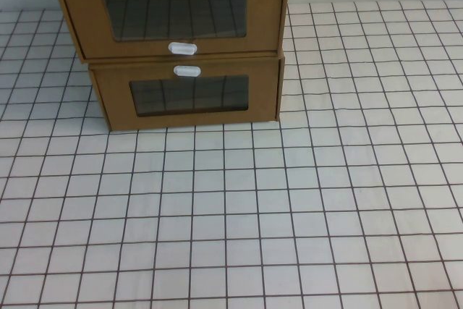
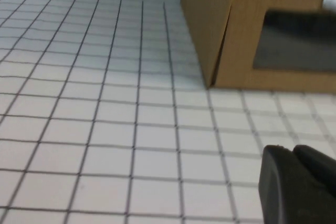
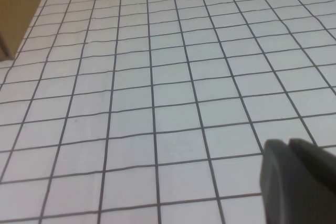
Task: Open the shoe box
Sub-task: 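Pull the top drawer of the cardboard box fully open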
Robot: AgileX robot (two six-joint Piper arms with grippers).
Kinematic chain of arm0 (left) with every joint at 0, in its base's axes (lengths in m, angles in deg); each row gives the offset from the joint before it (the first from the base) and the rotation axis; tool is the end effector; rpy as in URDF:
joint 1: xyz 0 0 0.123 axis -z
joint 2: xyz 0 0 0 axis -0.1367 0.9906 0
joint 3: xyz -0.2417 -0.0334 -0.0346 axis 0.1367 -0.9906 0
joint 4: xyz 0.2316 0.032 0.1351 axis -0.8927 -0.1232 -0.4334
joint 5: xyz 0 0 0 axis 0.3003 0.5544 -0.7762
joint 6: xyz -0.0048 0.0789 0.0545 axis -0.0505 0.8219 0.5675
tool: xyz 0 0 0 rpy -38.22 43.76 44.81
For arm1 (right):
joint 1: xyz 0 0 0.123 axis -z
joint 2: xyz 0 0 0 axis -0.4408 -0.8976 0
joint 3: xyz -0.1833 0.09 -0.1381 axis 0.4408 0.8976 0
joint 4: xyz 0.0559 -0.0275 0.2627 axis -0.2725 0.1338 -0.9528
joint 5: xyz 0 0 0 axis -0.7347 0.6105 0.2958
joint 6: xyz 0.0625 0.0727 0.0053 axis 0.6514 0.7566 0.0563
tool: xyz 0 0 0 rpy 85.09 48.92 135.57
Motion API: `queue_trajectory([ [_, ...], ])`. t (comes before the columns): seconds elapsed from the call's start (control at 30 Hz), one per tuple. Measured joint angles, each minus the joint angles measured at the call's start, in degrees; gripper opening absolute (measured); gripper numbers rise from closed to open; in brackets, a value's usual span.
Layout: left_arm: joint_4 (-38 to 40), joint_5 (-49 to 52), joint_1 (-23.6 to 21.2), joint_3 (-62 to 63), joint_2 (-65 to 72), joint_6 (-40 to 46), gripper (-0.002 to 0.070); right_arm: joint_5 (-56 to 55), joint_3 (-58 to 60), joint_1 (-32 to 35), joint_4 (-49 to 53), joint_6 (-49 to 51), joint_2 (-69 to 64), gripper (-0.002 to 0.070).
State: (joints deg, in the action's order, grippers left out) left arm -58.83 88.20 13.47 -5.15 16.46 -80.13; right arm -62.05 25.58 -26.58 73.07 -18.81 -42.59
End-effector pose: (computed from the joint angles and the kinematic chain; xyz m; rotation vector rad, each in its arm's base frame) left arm 0.1167 -0.0118 0.1789 0.0255 1.7767 -0.1251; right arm 0.1153 0.0032 0.1724 0.1164 1.8534 0.1327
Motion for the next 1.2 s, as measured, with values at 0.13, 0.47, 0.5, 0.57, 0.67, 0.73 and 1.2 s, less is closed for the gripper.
queue_trajectory([
  [0.13, 6.9, -6.8, 0.0, 0.0, 0.0, -5.6, -0.0004, 0.0, 0.0, 0.0, 0.0, 0.0, 0.0, -0.0013],
  [0.47, 8.4, -12.0, 0.0, 0.0, 0.0, -7.4, -0.0004, 0.0, 0.0, 0.0, 0.0, 0.0, 0.0, -0.0013],
  [0.5, 8.5, -12.0, 0.0, 0.0, 0.0, -7.7, -0.0004, 0.0, 0.0, 0.0, 0.0, 0.0, 0.0, -0.0013],
  [0.57, 8.8, -10.5, 0.0, 0.7, 0.2, -8.2, -0.0004, 0.0, 0.0, 0.0, 0.0, 0.0, 0.0, -0.0013],
  [0.67, 8.6, -3.8, 0.0, 6.9, 4.4, -8.6, -0.0004, 0.0, 0.0, 0.0, 0.0, 0.0, 0.0, -0.0013],
  [0.73, 8.2, 1.4, 0.0, 12.8, 9.6, -7.3, -0.0004, 0.0, 0.0, 0.0, 0.0, 0.0, 0.0, -0.0013],
  [1.2, 23.5, 26.1, 0.0, 60.9, 53.7, 24.2, -0.0004, 0.0, 0.0, 0.0, 0.0, 0.0, 0.0, -0.0013],
])
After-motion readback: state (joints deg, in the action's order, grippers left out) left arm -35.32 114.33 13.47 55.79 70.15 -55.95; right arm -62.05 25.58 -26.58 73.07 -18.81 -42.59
